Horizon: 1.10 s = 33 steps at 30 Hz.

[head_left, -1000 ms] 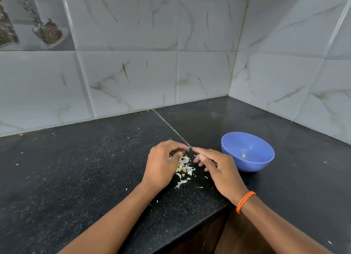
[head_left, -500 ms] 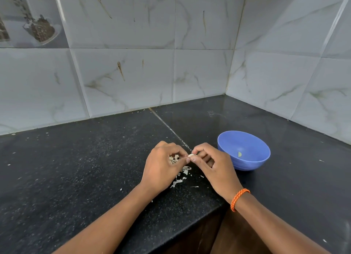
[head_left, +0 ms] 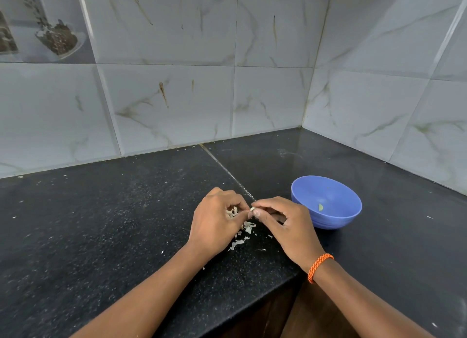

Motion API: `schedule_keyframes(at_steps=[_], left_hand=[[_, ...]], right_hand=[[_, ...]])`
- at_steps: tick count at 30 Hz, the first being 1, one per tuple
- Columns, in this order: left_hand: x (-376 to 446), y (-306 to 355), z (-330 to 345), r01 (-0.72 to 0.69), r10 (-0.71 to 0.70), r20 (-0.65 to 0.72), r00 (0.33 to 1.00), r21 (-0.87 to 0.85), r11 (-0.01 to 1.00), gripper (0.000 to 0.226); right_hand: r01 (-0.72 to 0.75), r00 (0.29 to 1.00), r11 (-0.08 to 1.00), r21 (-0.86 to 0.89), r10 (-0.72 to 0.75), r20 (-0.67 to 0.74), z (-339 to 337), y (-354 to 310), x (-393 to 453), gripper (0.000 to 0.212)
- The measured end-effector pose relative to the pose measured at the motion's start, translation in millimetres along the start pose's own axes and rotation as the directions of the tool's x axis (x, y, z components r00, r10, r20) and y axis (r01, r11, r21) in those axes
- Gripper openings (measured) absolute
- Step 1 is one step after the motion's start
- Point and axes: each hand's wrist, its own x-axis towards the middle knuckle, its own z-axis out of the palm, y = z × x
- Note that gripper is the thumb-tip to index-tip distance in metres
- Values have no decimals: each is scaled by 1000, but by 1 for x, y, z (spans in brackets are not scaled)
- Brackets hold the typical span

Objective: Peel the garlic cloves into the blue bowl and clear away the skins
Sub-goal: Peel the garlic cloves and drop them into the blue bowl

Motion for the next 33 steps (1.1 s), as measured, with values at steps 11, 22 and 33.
schedule_keyframes(at_steps=[11,22,33], left_hand=[[0,3,0,-76,71,69,995,81,994,7],[7,-15,-10,22,-22,-24,999,-16,1000,41],[6,-18,-11,62,-62,2,998,-55,997,25]], right_hand=[[-102,995,983,154,100,22,3,-1,5,16],[-22,999,941,-337,37,38,2,2,5,11],[26,986,936,-350,34,164,-11,-2,9,17]])
